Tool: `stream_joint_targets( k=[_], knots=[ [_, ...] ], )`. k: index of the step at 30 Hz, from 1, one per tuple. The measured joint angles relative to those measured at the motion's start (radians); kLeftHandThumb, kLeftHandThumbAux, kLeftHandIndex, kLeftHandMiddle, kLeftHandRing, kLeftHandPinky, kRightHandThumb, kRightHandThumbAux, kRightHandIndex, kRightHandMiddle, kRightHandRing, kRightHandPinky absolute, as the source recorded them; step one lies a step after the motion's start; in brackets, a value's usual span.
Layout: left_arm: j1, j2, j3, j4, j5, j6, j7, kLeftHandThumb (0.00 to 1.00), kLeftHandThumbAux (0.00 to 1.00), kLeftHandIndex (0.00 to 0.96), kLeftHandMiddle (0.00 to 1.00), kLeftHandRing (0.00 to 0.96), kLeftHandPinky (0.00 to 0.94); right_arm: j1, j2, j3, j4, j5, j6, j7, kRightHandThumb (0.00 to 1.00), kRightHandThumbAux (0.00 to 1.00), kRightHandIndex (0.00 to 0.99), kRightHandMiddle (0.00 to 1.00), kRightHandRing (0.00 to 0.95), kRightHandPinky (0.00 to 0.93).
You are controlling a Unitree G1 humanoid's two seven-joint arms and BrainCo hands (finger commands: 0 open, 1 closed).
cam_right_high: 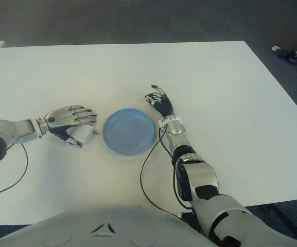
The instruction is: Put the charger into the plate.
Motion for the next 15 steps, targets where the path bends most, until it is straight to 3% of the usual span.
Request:
stream_joint_targets(
  k=[15],
  knots=[
    [-0.002, -0.017, -0.040, 0.070, -0.004, 0.023, 0.116, 0.290, 0.153, 0.000, 0.000, 0.000, 0.019, 0.001, 0.000, -0.001, 0.000, 0.000, -0.004, 0.001, 0.000, 0.671, 0.131, 0.431, 0.410, 0.308]
  ],
)
